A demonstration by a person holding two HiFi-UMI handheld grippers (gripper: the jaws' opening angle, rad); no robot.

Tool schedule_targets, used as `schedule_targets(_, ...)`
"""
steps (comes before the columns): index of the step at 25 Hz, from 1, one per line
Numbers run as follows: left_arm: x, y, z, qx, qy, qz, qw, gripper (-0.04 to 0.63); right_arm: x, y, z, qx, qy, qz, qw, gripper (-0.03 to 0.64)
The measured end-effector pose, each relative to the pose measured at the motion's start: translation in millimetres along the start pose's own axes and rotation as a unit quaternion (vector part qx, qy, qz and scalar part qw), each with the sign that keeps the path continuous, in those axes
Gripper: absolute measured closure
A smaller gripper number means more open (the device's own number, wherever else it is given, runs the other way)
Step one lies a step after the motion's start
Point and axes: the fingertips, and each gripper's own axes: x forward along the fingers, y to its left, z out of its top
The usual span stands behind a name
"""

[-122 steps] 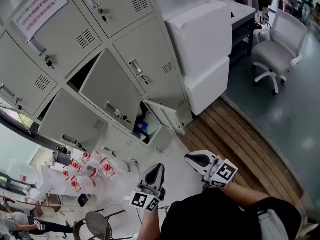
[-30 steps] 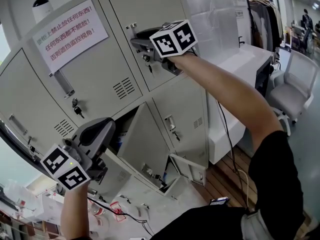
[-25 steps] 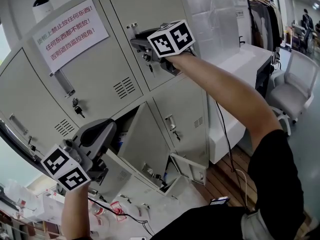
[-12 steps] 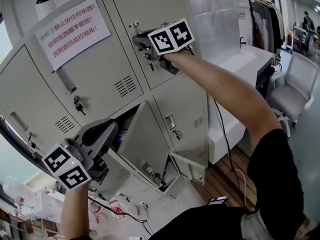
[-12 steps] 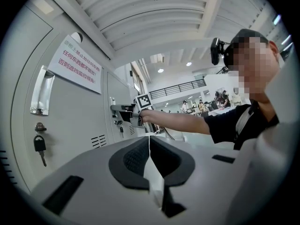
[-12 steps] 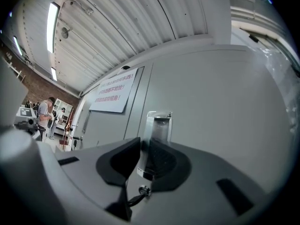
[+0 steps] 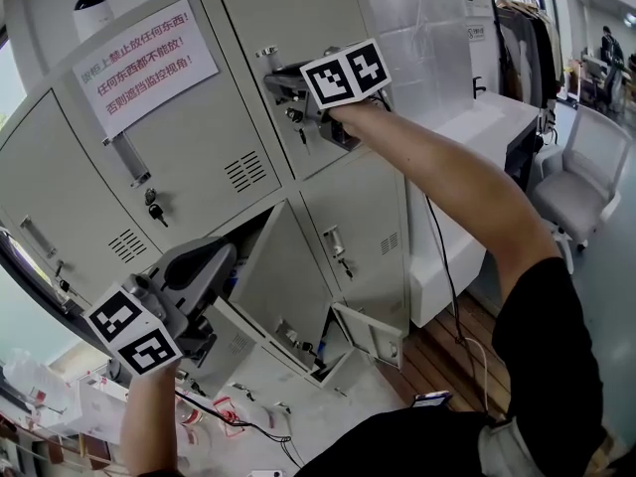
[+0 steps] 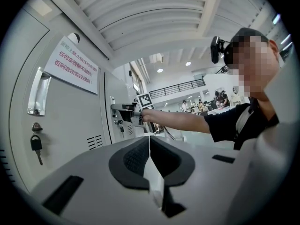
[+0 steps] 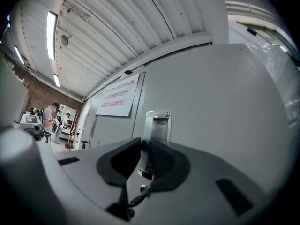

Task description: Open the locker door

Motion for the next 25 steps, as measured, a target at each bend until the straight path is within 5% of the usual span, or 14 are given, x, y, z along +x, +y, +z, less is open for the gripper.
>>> schedule_targets(25,65,-62,16,0.009,0.005,-0.025,0.9996,0.577,-102,23,19,0.029,-0.049,0.160,0.985,0.551)
